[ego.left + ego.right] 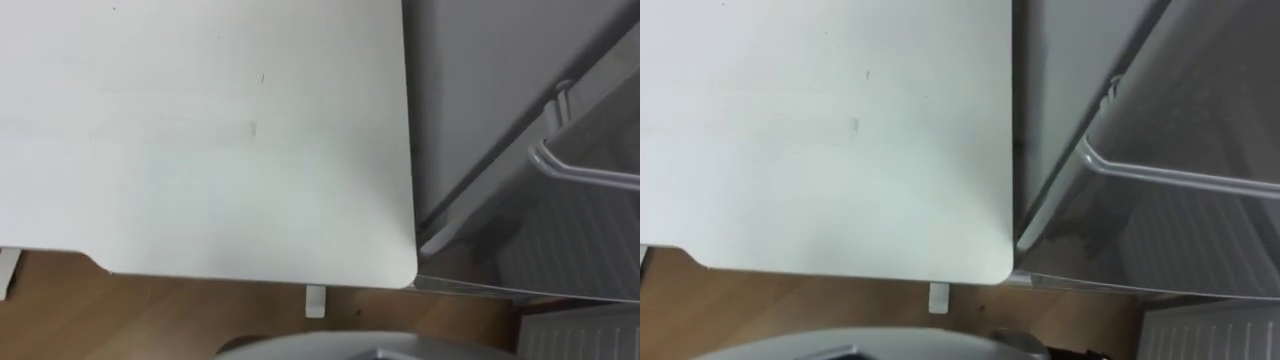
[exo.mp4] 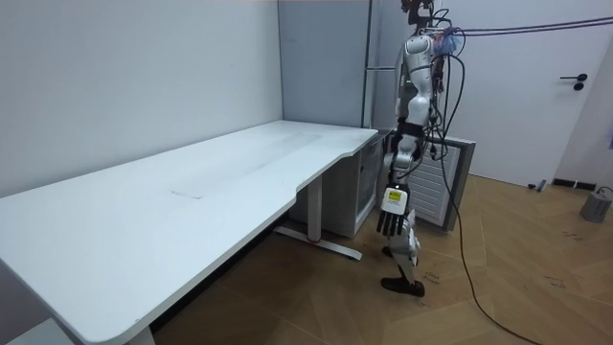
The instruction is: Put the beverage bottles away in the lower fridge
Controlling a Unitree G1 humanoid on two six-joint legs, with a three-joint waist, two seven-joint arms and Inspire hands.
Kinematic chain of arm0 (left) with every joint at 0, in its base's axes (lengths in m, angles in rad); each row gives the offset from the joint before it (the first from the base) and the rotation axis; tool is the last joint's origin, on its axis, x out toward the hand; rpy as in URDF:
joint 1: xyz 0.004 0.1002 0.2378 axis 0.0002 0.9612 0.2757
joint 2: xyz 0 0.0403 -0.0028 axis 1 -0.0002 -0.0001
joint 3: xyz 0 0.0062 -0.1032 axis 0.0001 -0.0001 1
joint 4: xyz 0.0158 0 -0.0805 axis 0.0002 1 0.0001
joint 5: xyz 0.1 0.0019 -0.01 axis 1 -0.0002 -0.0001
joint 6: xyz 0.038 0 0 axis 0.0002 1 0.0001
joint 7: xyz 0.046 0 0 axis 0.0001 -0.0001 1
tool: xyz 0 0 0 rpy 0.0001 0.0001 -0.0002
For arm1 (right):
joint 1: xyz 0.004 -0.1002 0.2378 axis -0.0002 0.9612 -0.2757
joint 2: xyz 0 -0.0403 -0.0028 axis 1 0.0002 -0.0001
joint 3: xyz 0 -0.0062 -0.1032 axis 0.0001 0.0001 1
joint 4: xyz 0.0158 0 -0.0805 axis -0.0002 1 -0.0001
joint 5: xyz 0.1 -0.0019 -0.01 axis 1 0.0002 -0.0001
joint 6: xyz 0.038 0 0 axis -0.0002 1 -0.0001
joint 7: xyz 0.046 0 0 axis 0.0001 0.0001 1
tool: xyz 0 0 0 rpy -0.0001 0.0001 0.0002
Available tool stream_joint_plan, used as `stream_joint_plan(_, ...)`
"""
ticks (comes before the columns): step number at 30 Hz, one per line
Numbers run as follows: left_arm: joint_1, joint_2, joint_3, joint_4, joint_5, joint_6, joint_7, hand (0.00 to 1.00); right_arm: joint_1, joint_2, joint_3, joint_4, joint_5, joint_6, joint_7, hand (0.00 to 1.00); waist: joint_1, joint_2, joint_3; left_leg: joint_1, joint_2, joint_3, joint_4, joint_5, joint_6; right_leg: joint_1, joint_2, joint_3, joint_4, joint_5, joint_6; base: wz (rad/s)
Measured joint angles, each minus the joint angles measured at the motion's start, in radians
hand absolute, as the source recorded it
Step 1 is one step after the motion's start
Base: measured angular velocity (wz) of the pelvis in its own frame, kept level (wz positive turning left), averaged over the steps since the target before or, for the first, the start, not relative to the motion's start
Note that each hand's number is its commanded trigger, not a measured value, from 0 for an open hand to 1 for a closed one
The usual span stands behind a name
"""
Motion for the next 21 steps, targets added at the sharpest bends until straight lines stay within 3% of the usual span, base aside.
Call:
stream_joint_plan(7,-0.027,-0.003,0.045,-0.013,0.005,0.003,0.023,0.0,-0.013,0.007,-0.081,-0.015,-0.077,0.013,-0.029,0.0,-0.017,-0.012,0.0042,0.017,0.012,0.038,-0.003,0.003,0.003,0.017,0.016,0.023,-0.032,0.033,-0.003,-0.15)
stream_joint_plan(11,-0.033,0.005,0.082,-0.023,0.01,-0.033,0.032,0.0,-0.024,-0.003,-0.156,-0.044,-0.199,0.005,-0.05,0.0,-0.027,-0.02,0.0028,0.017,0.011,0.065,-0.021,0.009,0.006,-0.002,0.022,0.067,-0.041,0.046,-0.001,-0.22)
stream_joint_plan(13,-0.04,0.01,0.089,-0.023,0.014,-0.038,0.036,0.0,-0.026,-0.015,-0.179,-0.048,-0.226,0.004,-0.055,0.0,-0.039,-0.023,-0.0016,0.018,0.011,0.069,-0.032,0.012,0.007,-0.009,0.025,0.071,-0.051,0.057,-0.001,-0.17)
stream_joint_plan(17,-0.03,0.026,0.124,-0.026,0.034,-0.044,0.036,0.0,-0.014,-0.059,-0.262,-0.153,-0.315,0.004,-0.088,0.0,-0.05,-0.036,-0.0073,0.017,0.013,0.098,-0.03,0.016,0.01,-0.028,0.027,0.09,-0.027,0.066,-0.003,-0.22)
stream_joint_plan(21,-0.007,0.036,0.149,-0.062,0.048,-0.047,0.037,0.0,0.021,-0.093,-0.335,-0.43,-0.445,0.001,-0.151,0.0,-0.077,-0.051,-0.007,0.019,0.011,0.116,-0.037,0.022,0.011,-0.037,0.027,0.107,-0.032,0.071,-0.002,-0.13)
